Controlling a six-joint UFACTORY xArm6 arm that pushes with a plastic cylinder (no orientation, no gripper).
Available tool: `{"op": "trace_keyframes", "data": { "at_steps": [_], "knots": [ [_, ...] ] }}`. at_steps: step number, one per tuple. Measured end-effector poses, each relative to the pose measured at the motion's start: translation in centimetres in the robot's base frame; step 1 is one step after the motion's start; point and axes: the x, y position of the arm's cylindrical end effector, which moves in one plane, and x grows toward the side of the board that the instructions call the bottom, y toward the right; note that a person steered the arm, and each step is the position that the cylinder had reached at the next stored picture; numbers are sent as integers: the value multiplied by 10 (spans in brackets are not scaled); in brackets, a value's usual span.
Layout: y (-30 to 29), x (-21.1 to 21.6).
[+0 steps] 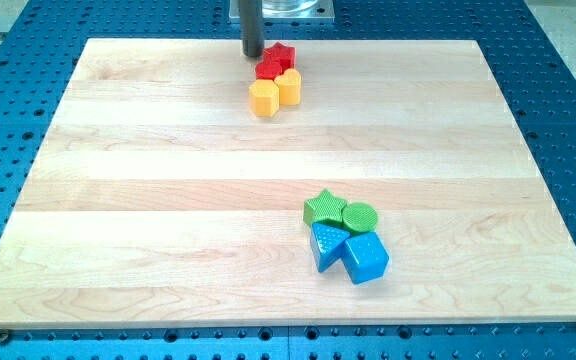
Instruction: Separate the red star from the group of blocks
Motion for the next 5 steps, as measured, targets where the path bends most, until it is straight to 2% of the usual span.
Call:
{"op": "trace_keyframes", "data": {
  "at_steps": [2,3,4,5],
  "knots": [
    [43,103],
    [86,103],
    [80,63],
    [127,72]
  ]
}}
